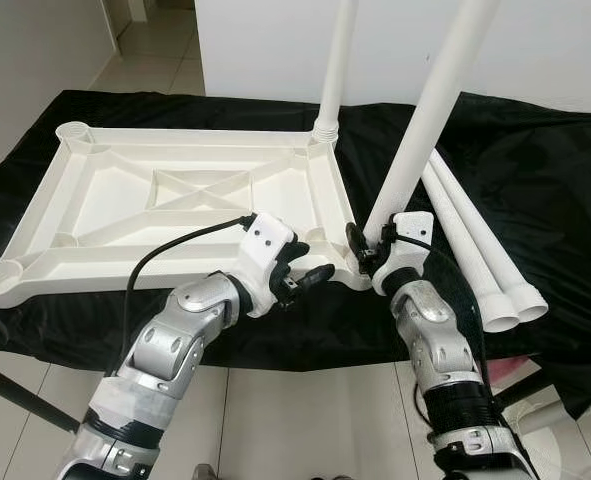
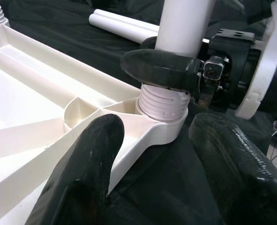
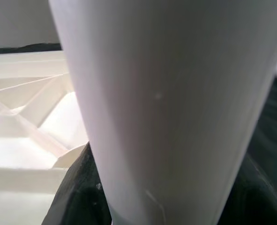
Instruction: Building children table
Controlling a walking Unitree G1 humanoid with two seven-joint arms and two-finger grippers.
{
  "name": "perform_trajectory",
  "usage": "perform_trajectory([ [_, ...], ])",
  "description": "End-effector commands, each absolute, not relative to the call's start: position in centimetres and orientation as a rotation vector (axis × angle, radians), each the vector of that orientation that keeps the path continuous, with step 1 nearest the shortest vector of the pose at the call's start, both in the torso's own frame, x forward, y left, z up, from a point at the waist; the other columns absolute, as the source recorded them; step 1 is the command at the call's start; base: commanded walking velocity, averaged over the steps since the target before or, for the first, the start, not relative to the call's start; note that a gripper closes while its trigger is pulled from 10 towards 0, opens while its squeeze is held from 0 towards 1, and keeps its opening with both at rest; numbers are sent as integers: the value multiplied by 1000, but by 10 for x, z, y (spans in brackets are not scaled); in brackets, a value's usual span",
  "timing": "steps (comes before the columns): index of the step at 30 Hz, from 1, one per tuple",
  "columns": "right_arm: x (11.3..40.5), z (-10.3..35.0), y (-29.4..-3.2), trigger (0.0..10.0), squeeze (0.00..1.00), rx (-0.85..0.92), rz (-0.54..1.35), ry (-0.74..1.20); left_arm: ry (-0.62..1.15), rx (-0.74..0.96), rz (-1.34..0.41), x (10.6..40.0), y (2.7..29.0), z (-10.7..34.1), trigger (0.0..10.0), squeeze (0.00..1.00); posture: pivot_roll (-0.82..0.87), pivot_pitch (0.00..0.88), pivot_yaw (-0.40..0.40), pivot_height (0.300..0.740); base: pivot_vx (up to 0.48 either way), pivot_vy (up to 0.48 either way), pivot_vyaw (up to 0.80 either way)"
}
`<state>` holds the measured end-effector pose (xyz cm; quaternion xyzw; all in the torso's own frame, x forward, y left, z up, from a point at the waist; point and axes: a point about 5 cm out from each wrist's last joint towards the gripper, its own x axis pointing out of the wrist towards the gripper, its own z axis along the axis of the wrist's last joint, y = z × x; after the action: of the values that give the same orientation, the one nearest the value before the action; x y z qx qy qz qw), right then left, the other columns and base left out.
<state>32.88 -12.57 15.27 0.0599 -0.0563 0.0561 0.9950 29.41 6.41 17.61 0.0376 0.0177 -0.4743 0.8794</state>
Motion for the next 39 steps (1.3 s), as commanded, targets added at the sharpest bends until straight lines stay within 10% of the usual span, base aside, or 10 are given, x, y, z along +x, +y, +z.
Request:
perform_trajectory([
  [1, 324, 145, -131, 10000, 0, 188, -4, -66, 53, 83, -976, 294, 66, 172, 10000, 0, -5, 72, -42, 740, 0, 0, 0],
  [12, 319, 158, -111, 10000, 63, 220, 6, -117, 52, 77, -971, 293, 66, 172, 10000, 0, -2, 62, -46, 740, 0, 0, 0],
  [13, 318, 161, -112, 10000, 1000, 225, 17, -134, 52, 78, -973, 293, 66, 172, 10000, 0, 0, 60, -47, 740, 0, 0, 0],
  [20, 315, 165, -119, 10000, 1000, 198, 83, -162, 52, 78, -972, 293, 66, 172, 10000, 0, 6, 58, -51, 740, 0, 0, 0],
  [22, 313, 160, -127, 10000, 0, 170, 168, -144, 54, 80, -968, 292, 67, 171, 10000, 0, 14, 53, -58, 740, 0, 0, 0],
  [39, 330, 159, -152, 10000, 0, -23, 618, -106, 52, 84, -946, 296, 71, 173, 10000, 0, 12, 55, -51, 740, 0, 0, 0],
])
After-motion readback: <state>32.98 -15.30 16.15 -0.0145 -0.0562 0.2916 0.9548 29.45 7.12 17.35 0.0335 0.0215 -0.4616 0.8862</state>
